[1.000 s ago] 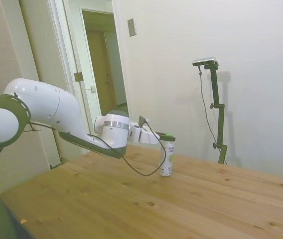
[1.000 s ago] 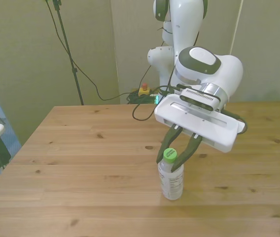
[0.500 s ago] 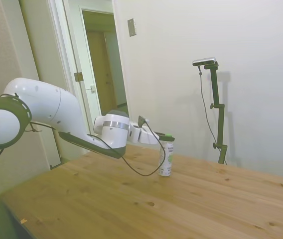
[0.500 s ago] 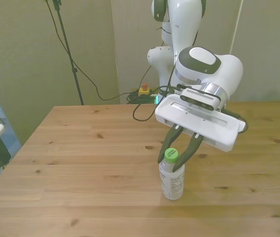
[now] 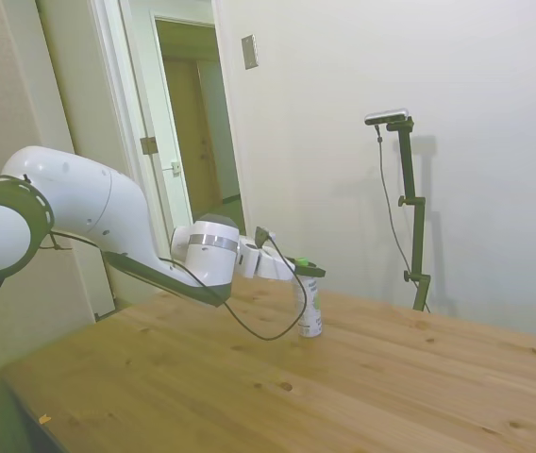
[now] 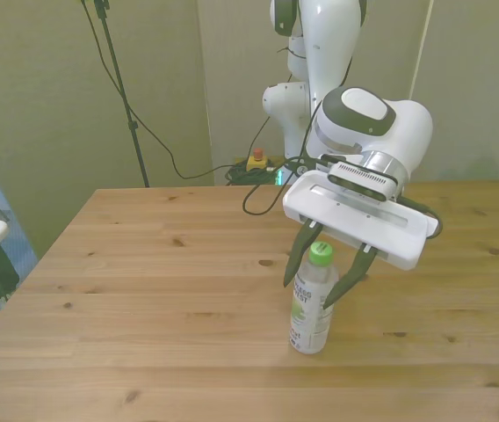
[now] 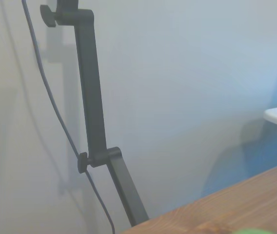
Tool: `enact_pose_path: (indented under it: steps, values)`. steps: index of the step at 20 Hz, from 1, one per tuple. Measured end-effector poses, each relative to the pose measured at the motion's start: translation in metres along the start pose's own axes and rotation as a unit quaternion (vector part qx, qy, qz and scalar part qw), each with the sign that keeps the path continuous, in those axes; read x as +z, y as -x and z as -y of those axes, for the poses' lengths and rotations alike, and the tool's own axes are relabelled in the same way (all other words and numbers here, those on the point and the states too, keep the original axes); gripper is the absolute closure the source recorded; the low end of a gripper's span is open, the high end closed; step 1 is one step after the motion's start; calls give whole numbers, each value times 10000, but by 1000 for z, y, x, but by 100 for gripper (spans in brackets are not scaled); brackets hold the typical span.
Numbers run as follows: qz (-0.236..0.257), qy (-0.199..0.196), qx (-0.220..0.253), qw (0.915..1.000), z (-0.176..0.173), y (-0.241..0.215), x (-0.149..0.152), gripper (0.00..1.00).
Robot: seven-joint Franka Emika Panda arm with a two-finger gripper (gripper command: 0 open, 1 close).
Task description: Stand the water bottle
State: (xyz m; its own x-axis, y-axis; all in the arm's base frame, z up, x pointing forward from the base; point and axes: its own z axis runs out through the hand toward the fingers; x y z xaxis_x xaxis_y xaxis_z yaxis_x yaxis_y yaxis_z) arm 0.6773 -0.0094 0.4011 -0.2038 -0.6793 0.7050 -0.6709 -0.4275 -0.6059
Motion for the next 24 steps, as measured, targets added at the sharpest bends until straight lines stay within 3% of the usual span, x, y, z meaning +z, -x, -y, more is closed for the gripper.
enact_pose_path:
  steps: [6,9,13,19,21,24]
  values:
    - [346,52,-1,9994,9,-21,-22,0]
    - [790,204,-28,9967,18,-40,-44,0]
    - [1571,492,-187,9862,3,-50,-73,0]
    - [2612,1043,-613,9577,-30,-47,-123,0]
    - [2931,1273,-802,9442,-33,-49,-140,0]
    - [3487,1627,-1148,9158,-37,-66,-160,0]
